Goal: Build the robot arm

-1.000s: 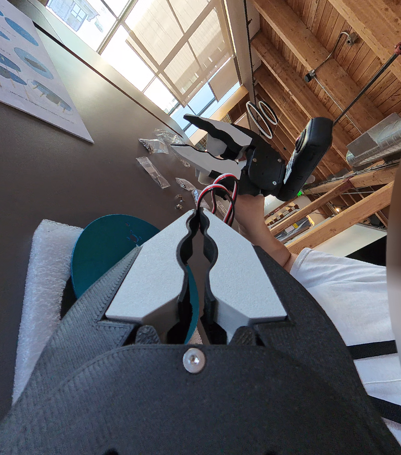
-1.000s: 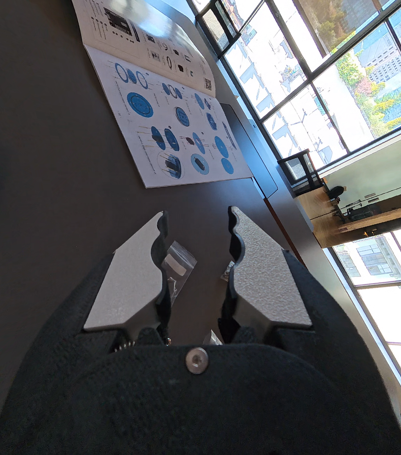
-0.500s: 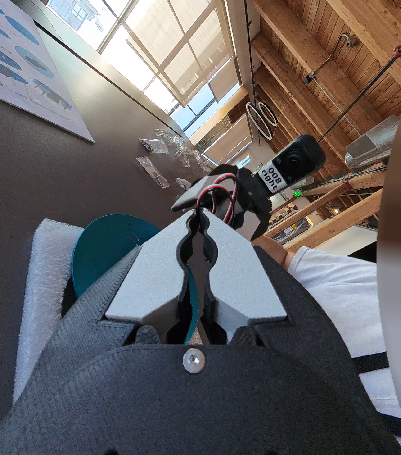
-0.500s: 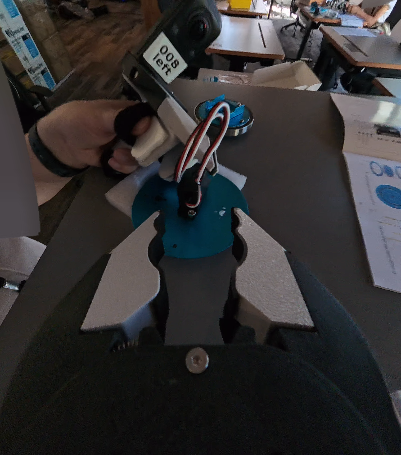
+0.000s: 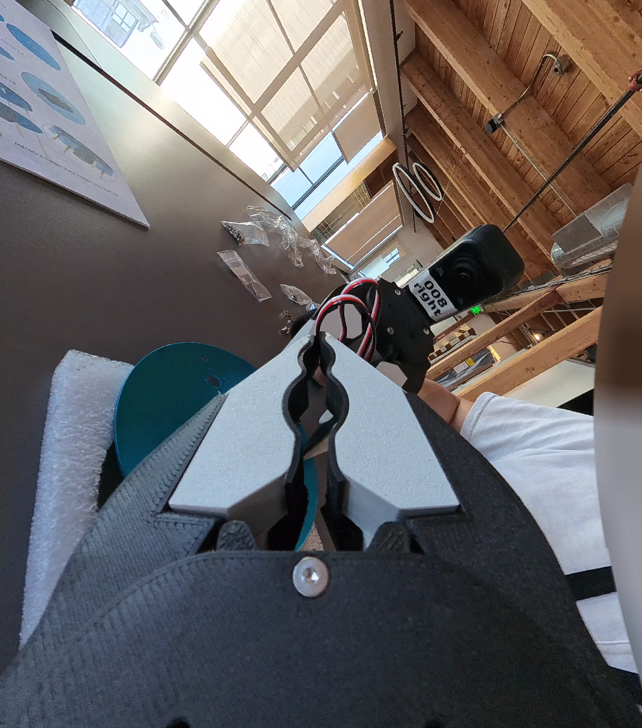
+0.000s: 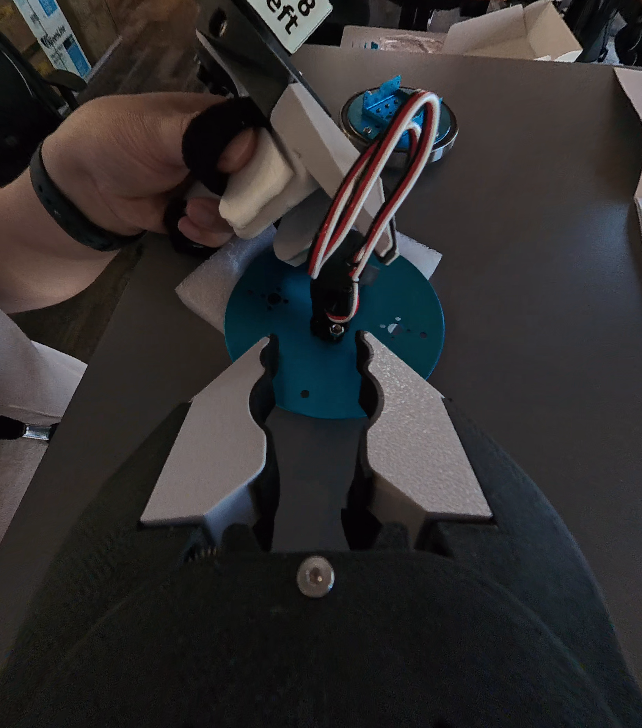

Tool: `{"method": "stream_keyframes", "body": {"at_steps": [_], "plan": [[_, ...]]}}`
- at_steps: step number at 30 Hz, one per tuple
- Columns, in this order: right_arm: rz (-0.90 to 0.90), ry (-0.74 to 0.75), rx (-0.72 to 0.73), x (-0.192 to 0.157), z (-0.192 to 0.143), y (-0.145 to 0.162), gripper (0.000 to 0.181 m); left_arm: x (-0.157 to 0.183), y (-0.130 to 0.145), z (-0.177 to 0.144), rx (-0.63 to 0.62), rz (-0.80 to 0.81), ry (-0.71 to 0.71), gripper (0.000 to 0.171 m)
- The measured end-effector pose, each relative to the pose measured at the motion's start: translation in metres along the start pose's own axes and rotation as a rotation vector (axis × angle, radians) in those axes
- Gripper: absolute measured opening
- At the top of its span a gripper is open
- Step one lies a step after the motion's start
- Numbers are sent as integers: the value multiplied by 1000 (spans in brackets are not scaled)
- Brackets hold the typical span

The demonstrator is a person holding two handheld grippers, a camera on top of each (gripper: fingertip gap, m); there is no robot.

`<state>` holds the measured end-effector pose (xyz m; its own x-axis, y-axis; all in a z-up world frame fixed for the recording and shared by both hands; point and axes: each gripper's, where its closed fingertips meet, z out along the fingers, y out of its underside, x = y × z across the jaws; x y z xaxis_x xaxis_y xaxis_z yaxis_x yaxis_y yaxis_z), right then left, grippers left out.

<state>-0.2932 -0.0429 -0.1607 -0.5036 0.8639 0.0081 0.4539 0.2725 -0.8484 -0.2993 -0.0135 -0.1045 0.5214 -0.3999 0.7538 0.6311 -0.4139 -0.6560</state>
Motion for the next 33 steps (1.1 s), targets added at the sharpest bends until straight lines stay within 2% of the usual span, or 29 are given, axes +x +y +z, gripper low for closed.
{"method": "stream_keyframes", "body": {"at_steps": [33], "plan": [[-27, -12, 4, -4, 1, -1, 36, 0, 0, -1, 3, -2, -2, 0]]}}
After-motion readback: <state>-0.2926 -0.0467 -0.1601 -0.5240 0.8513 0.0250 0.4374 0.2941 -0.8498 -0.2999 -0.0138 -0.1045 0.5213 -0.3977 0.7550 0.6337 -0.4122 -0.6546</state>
